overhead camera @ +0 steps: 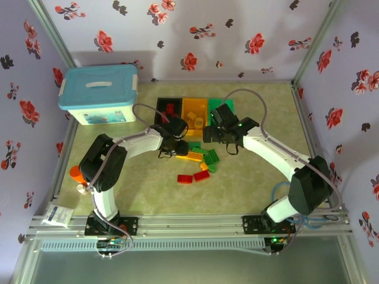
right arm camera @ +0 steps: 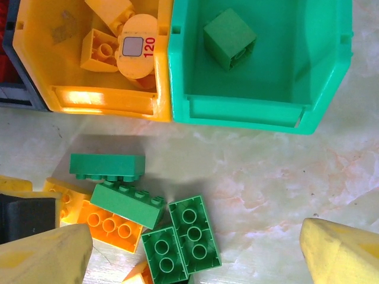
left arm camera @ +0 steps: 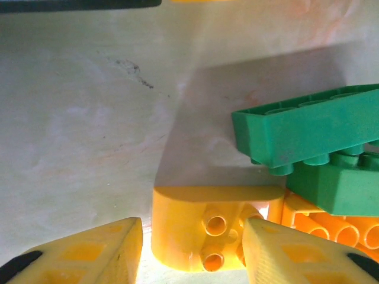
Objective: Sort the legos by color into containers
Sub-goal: Move the lego to the center of the table, then pick up the lego from the center of the table.
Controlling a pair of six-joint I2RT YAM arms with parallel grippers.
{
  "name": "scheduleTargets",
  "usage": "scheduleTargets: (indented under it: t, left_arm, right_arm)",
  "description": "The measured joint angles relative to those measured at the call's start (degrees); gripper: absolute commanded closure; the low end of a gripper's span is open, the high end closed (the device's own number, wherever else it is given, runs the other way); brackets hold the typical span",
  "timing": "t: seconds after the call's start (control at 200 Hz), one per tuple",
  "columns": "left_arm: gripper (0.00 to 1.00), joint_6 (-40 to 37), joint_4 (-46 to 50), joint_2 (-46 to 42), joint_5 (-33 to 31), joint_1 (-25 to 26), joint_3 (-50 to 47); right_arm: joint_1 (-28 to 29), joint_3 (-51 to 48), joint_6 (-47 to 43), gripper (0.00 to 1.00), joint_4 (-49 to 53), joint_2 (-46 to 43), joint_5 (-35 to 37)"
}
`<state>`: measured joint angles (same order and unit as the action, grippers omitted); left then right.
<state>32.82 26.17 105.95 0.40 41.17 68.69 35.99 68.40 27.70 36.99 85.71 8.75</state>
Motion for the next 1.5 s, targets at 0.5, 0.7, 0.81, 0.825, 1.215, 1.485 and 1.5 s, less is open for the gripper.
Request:
scheduleTargets:
  t: [0.5,0.7,0.81,0.825,1.215,1.485,1.5]
  left_arm:
    - [0.34,5.9,0.0,-9.9,-7.5,-1.7,-9.0]
    - [0.30,5.9,0.7,-8.5,-6.1,-1.7,-6.0]
    - [0.28,5.8,1.1,-6.8,-5.8,-1.6,-5.6]
    - [0.28,5.8,1.2,-6.5,-5.8,-1.6,-5.5]
    - [0.28,5.6,4.7,-1.5,-4.6,-1.0,-3.0]
    - [0.34,6.0,4.4,-0.7,-3.7,1.7,-2.7]
    - [0.34,6.1,4.3,-0.7,-3.7,1.9,-2.7]
  right_arm:
    - [-0.1,-1.1,1.3,0.10,-1.7,-0.4,-1.6]
    - [-0.1,-1.9,1.5,0.10,-2.1,-1.6,-1.7]
    - [-0.1,-2.5,1.5,0.10,-2.2,-2.4,-1.7]
    - [-0.1,-2.6,1.5,0.10,-2.2,-2.4,-1.7]
    - [-0.1,-4.0,1.5,0.10,-2.7,-2.5,-1.7]
    - [-0.1,-4.5,2.2,0.10,-2.9,-2.6,-1.7]
    - [-0.1,-4.6,2.2,0.10,-2.9,-2.6,-1.7]
